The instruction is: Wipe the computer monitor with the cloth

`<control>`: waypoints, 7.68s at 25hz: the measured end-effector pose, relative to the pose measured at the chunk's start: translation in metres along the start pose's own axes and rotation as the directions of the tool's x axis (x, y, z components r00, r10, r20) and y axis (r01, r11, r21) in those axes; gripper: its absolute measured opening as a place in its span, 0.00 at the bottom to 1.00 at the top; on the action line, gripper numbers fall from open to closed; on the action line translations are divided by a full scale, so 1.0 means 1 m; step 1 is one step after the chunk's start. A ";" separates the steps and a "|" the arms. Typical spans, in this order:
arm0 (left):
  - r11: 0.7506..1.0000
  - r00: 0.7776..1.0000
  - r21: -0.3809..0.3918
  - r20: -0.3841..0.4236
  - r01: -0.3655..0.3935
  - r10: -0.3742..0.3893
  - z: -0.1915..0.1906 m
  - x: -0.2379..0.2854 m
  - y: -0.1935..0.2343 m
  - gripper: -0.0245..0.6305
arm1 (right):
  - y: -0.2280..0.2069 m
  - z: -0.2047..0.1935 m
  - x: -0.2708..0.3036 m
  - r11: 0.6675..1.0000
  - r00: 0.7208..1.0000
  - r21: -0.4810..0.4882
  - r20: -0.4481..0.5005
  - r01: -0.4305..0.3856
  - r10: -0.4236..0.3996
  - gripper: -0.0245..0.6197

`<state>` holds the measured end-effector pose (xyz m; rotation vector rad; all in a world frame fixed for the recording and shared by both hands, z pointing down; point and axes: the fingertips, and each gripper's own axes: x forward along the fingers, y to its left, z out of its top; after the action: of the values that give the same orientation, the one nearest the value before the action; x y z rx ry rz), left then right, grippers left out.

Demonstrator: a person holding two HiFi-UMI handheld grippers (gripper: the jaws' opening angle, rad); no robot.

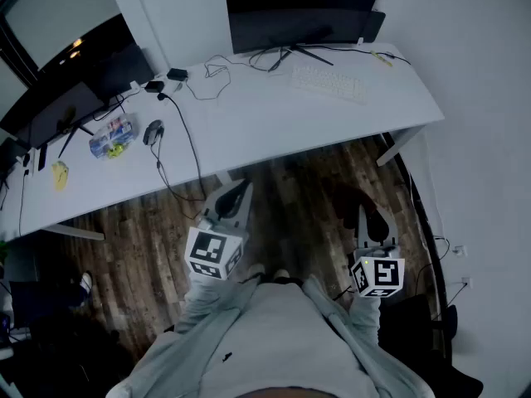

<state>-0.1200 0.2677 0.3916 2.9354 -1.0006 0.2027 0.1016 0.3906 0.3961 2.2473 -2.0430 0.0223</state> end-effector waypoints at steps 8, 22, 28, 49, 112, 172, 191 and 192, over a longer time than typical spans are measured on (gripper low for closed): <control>1.000 1.000 0.007 -0.003 -0.023 0.023 0.001 -0.002 -0.011 0.07 | -0.012 -0.006 -0.009 1.000 1.000 0.020 -0.006 -0.008 0.009 0.10; 0.996 0.996 0.001 -0.017 -0.086 0.086 -0.009 0.006 -0.017 0.07 | -0.012 -0.039 0.010 0.994 0.992 0.054 -0.068 -0.099 0.103 0.10; 0.992 0.992 -0.018 -0.009 -0.128 0.127 -0.010 0.036 0.019 0.07 | -0.008 -0.037 0.066 0.987 0.985 0.044 -0.075 -0.152 0.155 0.10; 0.993 0.993 -0.030 0.017 -0.114 0.115 0.020 0.182 0.148 0.07 | -0.014 0.003 0.263 0.984 0.982 0.002 -0.061 -0.178 0.178 0.10; 0.888 0.888 -0.055 0.023 -0.457 0.459 0.072 0.344 0.291 0.07 | 0.116 0.194 0.635 0.689 0.672 -0.440 0.224 -0.576 0.705 0.10; 0.913 0.923 -0.142 -0.096 -0.383 0.373 -0.023 0.298 0.389 0.07 | 0.229 -0.009 0.749 0.137 0.937 -0.985 -0.054 -0.107 0.345 0.10; 0.920 0.933 -0.170 -0.135 -0.354 0.334 -0.045 0.305 0.395 0.07 | 0.223 -0.121 0.753 0.144 0.926 -0.932 -0.296 -0.334 0.235 0.10; 0.920 0.933 -0.170 -0.138 -0.353 0.333 -0.046 0.305 0.395 0.07 | 0.220 -0.125 0.753 0.166 0.922 -0.921 -0.312 -0.353 0.228 0.10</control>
<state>-0.1273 -0.2263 0.4741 2.5297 -1.4254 0.2521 -0.0358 -0.3653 0.5960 0.9615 -1.5643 -0.8639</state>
